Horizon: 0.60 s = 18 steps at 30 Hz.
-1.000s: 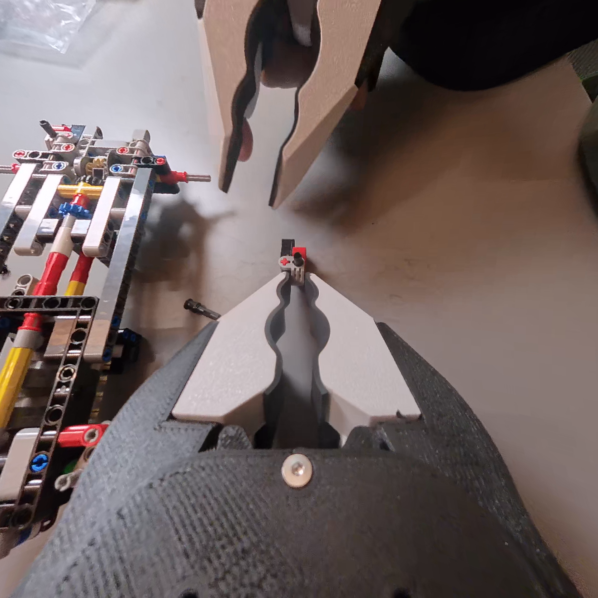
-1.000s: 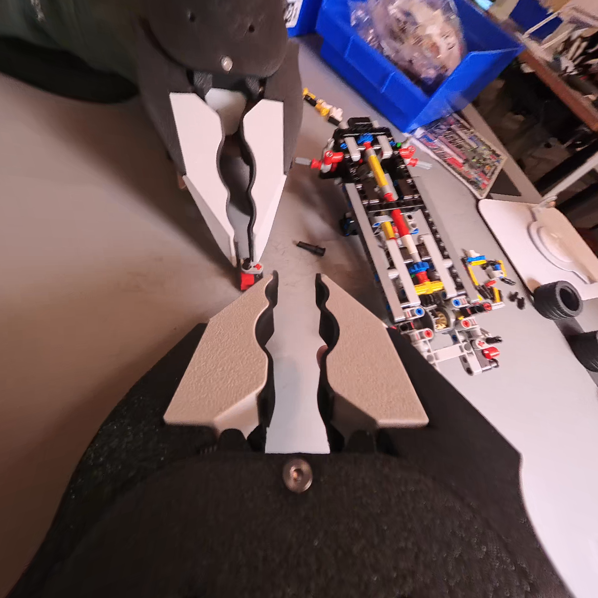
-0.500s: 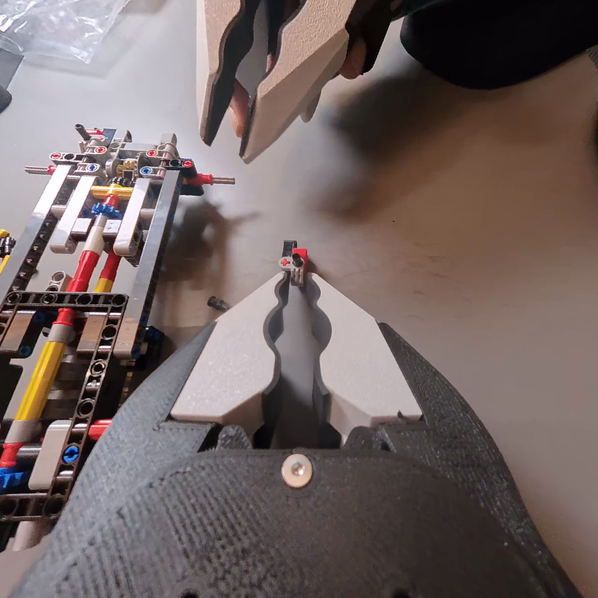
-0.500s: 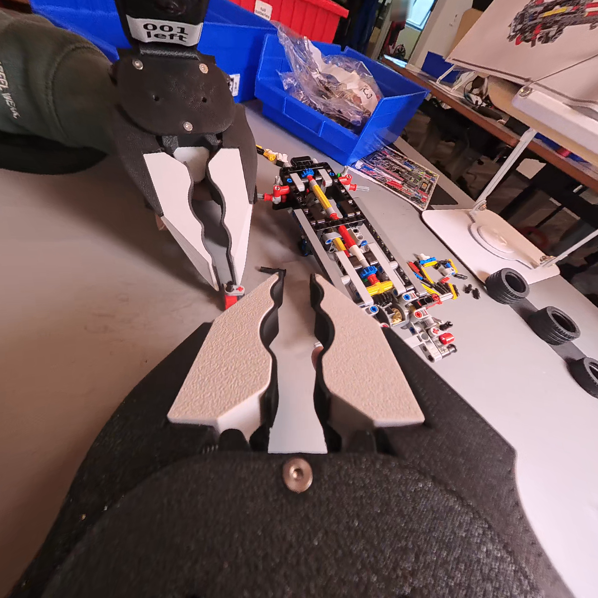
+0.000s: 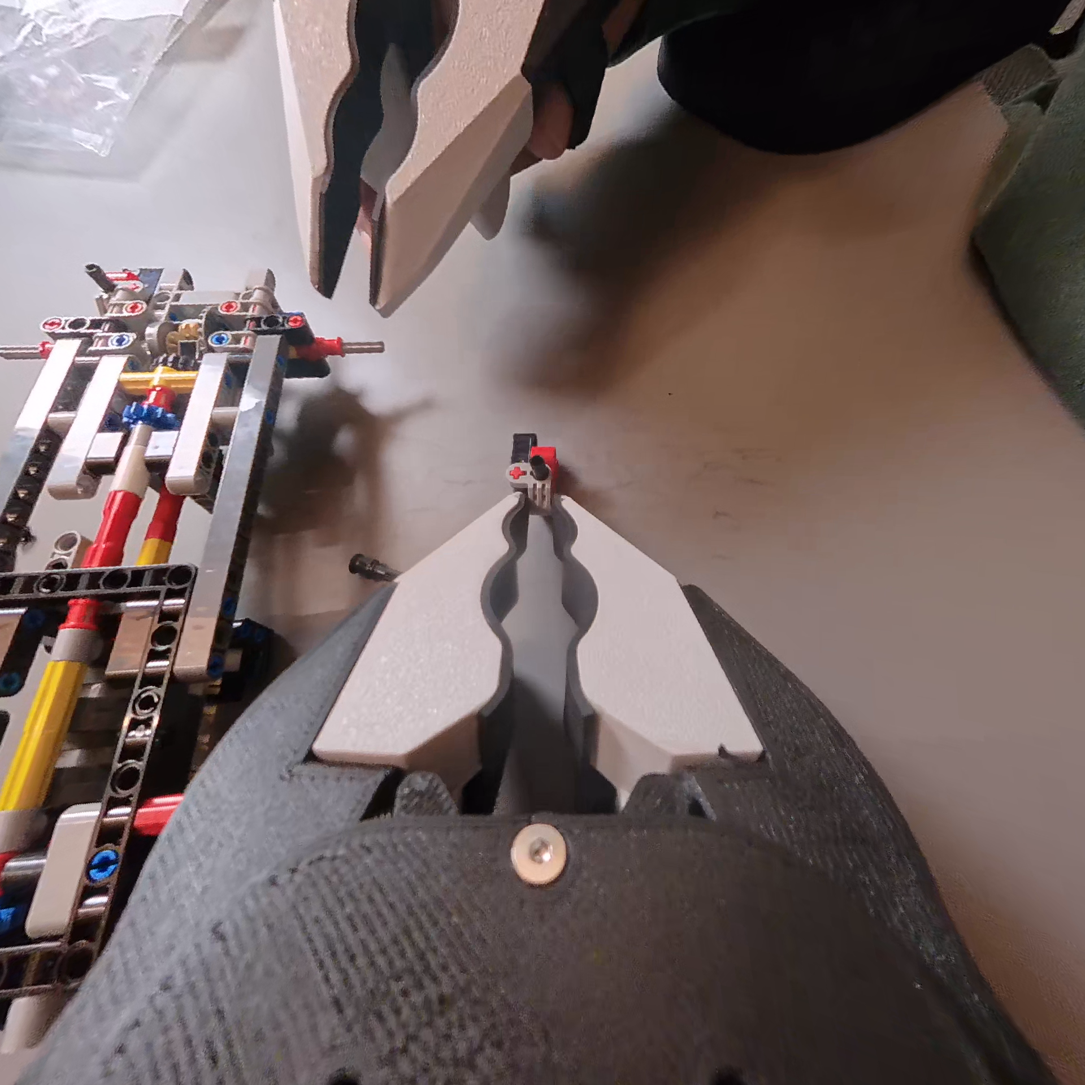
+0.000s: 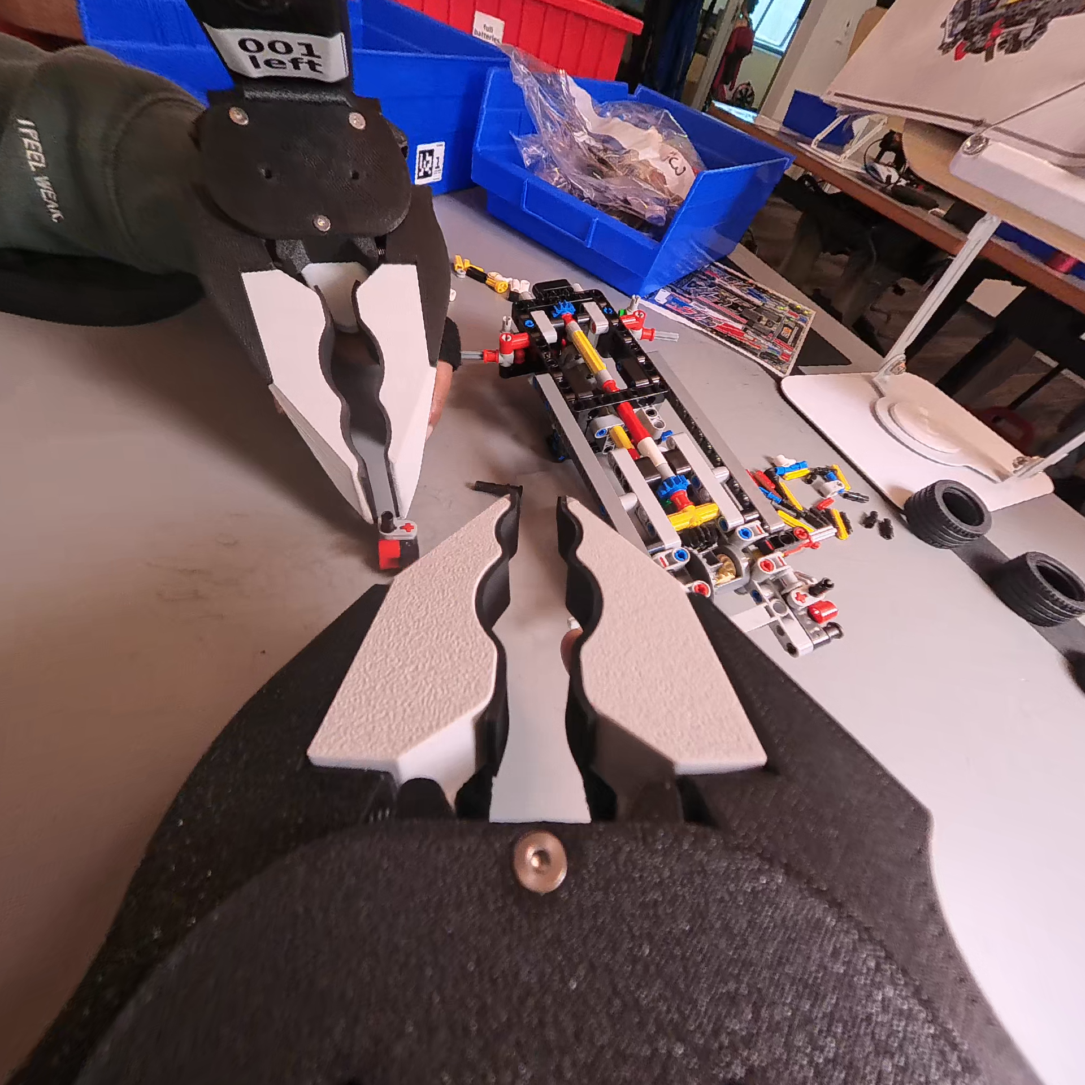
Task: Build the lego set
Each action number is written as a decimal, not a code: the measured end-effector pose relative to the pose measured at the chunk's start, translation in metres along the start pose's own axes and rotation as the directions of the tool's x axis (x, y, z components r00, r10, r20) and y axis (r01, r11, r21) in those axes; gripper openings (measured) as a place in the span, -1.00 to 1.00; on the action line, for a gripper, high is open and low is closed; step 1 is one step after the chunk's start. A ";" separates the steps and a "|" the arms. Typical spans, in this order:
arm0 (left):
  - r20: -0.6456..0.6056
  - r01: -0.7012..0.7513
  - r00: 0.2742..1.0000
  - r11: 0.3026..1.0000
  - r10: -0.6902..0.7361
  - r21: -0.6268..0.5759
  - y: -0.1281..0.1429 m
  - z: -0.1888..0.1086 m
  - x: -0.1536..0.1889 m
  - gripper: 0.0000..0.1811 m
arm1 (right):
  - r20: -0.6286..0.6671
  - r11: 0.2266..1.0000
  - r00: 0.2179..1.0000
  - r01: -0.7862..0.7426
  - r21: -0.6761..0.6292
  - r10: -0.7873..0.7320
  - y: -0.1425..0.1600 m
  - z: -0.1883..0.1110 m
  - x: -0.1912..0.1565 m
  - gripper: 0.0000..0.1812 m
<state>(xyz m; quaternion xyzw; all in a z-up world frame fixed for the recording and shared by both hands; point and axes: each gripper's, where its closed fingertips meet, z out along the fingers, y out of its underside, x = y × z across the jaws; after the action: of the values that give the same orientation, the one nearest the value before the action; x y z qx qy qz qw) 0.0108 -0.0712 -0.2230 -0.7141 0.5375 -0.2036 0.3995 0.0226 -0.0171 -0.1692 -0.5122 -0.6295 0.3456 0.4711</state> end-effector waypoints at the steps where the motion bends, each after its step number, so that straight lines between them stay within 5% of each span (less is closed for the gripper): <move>1: -0.004 -0.004 1.000 1.000 0.004 0.001 0.000 0.000 0.001 -0.93 | -0.004 1.000 1.000 0.004 -0.002 -0.004 0.000 0.000 0.000 -0.90; 18: 0.023 0.085 0.996 0.990 -0.089 0.115 -0.015 -0.016 -0.006 -0.84 | -0.019 1.000 1.000 0.003 0.003 -0.003 -0.001 -0.003 0.001 -0.90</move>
<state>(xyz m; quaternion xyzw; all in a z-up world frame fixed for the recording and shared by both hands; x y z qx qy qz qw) 0.0062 -0.0699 -0.2012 -0.7157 0.4878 -0.2413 0.4377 0.0246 -0.0163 -0.1671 -0.5136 -0.6252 0.3411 0.4785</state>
